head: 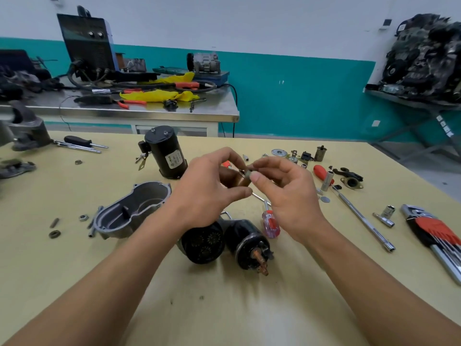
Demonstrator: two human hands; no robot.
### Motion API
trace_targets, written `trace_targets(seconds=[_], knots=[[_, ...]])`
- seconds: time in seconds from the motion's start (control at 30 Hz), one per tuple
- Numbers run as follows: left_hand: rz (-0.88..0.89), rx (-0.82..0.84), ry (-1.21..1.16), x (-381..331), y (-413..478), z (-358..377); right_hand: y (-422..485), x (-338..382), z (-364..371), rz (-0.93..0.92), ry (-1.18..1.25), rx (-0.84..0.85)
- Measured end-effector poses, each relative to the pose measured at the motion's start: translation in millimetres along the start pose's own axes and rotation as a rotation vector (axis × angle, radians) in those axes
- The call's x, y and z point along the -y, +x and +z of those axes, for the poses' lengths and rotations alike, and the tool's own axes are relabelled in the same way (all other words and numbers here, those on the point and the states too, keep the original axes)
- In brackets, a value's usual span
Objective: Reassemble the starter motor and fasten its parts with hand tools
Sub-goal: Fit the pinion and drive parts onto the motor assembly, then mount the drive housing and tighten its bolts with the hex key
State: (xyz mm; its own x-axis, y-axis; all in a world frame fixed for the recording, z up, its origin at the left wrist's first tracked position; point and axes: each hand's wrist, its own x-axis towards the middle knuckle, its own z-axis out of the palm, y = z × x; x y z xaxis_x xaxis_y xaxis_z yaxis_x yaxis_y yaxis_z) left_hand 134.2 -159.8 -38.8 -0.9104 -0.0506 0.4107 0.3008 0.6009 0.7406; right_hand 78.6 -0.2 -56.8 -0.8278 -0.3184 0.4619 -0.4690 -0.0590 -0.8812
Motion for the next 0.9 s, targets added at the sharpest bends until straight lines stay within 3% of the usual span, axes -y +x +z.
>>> trace_targets(seconds=[0.17, 0.37, 0.5, 0.63, 0.77, 0.9], knots=[[-0.022, -0.134, 0.010, -3.7, 1.2, 3.3, -3.3, 2.5, 12.9, -0.015, 0.079, 0.064], [-0.145, -0.293, 0.161, 6.7, 4.3, -4.5, -0.5, 3.3, 5.4, 0.073, -0.429, -0.007], [-0.292, -0.224, 0.331, 26.5, 4.8, -12.1, -2.2, 6.1, 0.5, 0.319, -0.710, 0.347], [-0.316, -0.152, 0.510, 38.5, 6.2, -11.9, -9.8, 11.6, 5.5, 0.255, -0.918, 0.568], [-0.281, -0.109, 0.692, 41.4, 8.3, -9.1, -10.8, 21.9, 1.6, 0.271, -0.932, 0.675], [-0.278, -0.107, 0.668, 43.0, 9.0, -8.3, -16.6, 29.4, 4.8, 0.389, -0.755, 0.801]])
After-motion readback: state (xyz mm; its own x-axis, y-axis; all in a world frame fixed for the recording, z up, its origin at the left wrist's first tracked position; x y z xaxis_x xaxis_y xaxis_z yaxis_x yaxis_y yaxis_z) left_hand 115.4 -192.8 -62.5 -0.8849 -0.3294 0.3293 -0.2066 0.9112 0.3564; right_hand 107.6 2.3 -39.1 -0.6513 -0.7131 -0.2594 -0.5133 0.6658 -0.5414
